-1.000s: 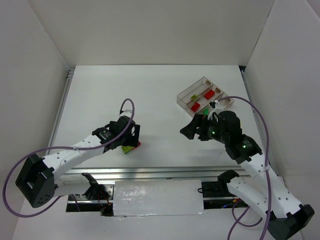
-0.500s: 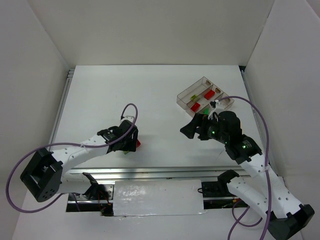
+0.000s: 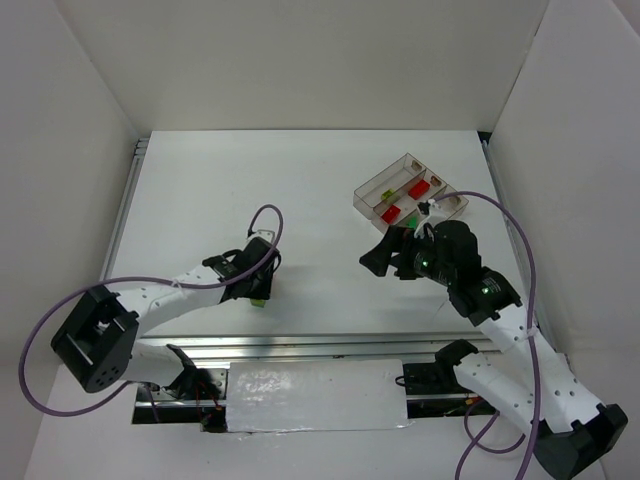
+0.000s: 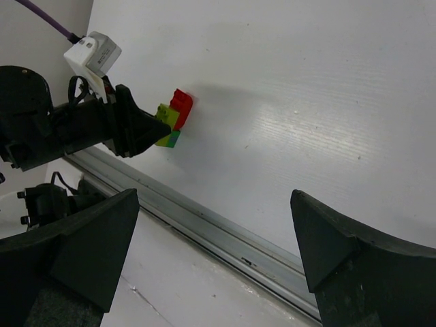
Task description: Sort the legos into containers by color
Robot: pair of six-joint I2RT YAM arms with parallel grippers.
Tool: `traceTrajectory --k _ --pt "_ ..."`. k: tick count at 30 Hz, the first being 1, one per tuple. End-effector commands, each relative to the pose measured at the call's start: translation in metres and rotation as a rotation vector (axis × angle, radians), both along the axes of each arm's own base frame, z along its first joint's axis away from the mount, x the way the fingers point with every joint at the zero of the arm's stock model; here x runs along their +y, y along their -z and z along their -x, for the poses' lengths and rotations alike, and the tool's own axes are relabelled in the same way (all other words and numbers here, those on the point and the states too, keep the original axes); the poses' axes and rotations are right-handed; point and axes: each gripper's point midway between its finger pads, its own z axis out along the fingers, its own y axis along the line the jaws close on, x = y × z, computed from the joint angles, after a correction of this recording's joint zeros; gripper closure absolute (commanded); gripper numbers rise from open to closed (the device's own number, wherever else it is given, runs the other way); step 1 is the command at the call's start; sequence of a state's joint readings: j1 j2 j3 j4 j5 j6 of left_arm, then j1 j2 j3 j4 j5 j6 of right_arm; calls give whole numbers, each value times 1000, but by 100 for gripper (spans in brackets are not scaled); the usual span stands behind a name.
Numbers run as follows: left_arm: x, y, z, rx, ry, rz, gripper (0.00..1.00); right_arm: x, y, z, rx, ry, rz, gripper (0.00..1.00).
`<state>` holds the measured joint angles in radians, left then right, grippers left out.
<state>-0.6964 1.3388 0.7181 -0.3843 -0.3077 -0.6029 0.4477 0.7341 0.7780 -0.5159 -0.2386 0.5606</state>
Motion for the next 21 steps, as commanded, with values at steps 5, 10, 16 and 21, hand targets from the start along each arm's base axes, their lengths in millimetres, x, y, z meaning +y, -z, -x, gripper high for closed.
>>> traceTrajectory --k 5,10,16,21 --pt "-49 -49 1 -22 140 208 100 9 0 -13 -25 -16 -11 0" --pt "-111 -149 19 -187 418 611 100 19 3 -20 -58 -118 -104 0" --pt "-143 -214 60 -222 703 879 100 33 -36 5 -247 -391 -232 1" --pt "-153 -244 90 -236 893 1039 100 37 -59 23 -342 -512 -277 1"
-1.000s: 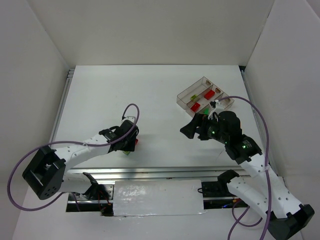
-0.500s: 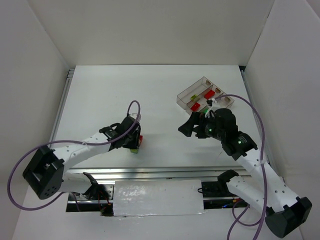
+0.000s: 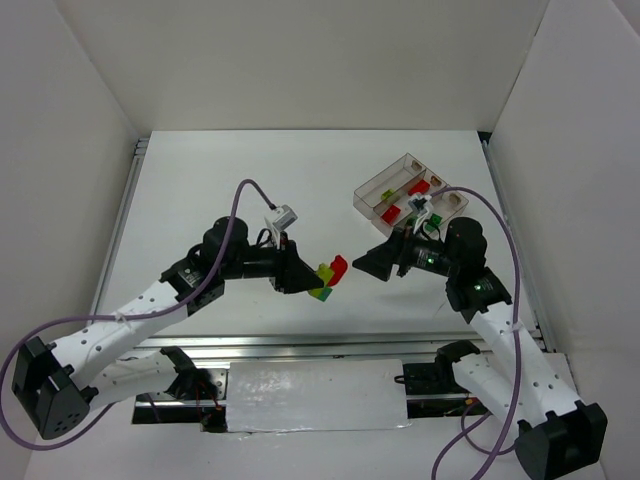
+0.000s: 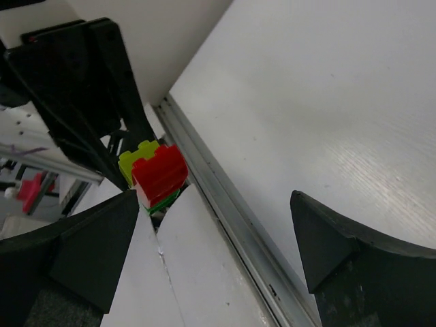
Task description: Sort the legos into containers by color
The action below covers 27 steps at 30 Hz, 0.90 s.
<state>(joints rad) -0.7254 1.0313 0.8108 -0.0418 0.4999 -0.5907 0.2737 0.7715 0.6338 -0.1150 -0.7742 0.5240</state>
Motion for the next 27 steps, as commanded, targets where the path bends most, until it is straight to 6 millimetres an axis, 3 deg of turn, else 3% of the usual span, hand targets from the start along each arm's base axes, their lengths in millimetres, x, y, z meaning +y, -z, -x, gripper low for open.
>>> traceTrajectory --k 1,8,13,23,27 --pt "-14 -48 39 -84 255 208 100 9 -39 21 -187 -172 -77 1" --pt "-16 -59 45 -99 297 260 100 18 -53 47 -203 -357 -183 9" --pt "-19 -55 38 -88 276 256 100 20 -51 51 -188 -384 -199 15" --pt "-27 -51 27 -60 247 254 100 23 -53 76 -265 -465 -225 9" --pt "-26 -51 26 -65 240 256 100 21 -50 54 -241 -313 -196 8"
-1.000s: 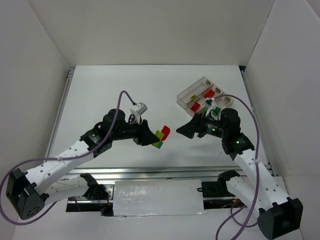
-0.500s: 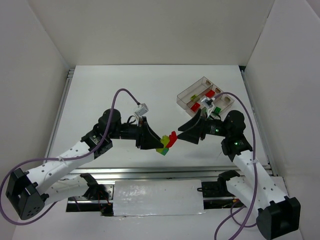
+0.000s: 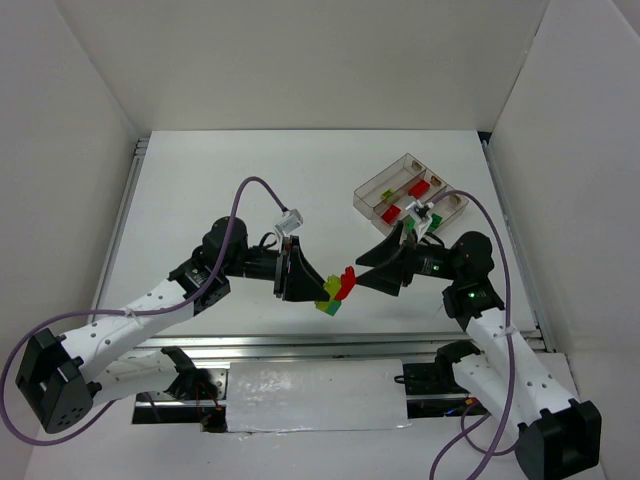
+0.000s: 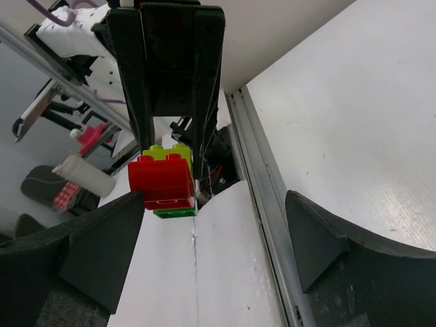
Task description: Sort the legos into containers by color
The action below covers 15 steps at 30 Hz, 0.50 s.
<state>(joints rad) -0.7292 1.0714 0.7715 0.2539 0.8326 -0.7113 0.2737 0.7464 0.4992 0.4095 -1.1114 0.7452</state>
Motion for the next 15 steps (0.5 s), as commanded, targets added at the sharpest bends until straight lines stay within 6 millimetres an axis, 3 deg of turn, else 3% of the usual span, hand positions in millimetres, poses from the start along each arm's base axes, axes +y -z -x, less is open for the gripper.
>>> traceTrajectory --k 1,6,15 --pt "-6 -14 -18 -58 -79 52 100 2 -14 4 -64 21 -18 8" --pt "-3 -12 -22 -58 -113 36 100 -2 -9 -12 -31 129 -22 6" --pt "0 -9 -26 -79 -149 21 100 -6 -16 -9 -72 162 -61 1"
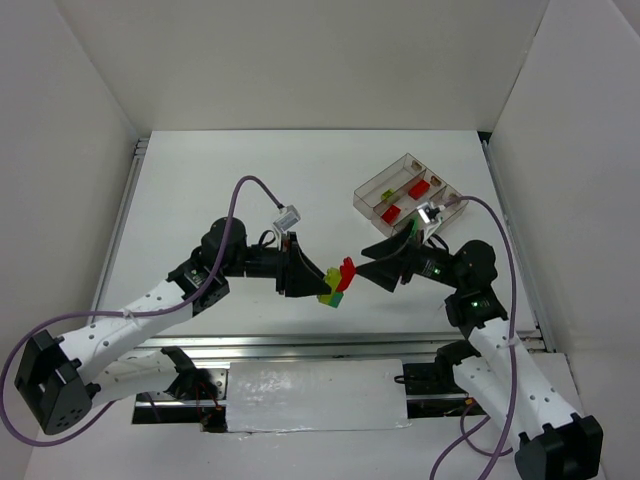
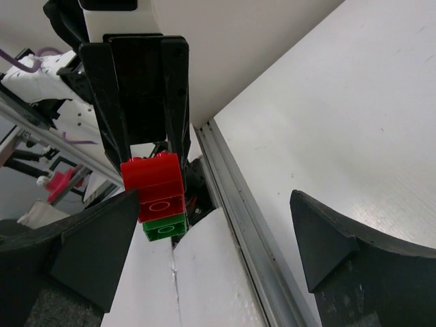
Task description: Sort the legos into containers by color
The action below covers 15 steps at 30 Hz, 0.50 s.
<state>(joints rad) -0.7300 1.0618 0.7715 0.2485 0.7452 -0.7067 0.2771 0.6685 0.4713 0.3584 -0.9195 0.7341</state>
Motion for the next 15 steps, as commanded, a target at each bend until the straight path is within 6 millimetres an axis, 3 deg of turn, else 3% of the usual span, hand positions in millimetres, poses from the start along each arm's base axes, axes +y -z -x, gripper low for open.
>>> traceTrajectory --k 1,3,9,12,14,15 --pt "1 -9 -12 -67 -66 24 100 -1 -18 11 -84 -1 -37 1" --pt "2 -10 -13 -69 -78 23 100 -8 -18 -2 -66 105 -49 1" --pt "7 -13 -18 -84 -124 20 100 -19 -24 -4 -101 201 -55 0" --pt "6 -17 -17 -89 -120 35 100 -10 -24 6 -133 96 -36 0" --pt "4 -18 -14 -81 -92 43 100 1 -25 28 -163 -87 -37 0" --pt "3 -21 -13 -90 -81 56 100 3 -24 26 -146 -109 -37 0"
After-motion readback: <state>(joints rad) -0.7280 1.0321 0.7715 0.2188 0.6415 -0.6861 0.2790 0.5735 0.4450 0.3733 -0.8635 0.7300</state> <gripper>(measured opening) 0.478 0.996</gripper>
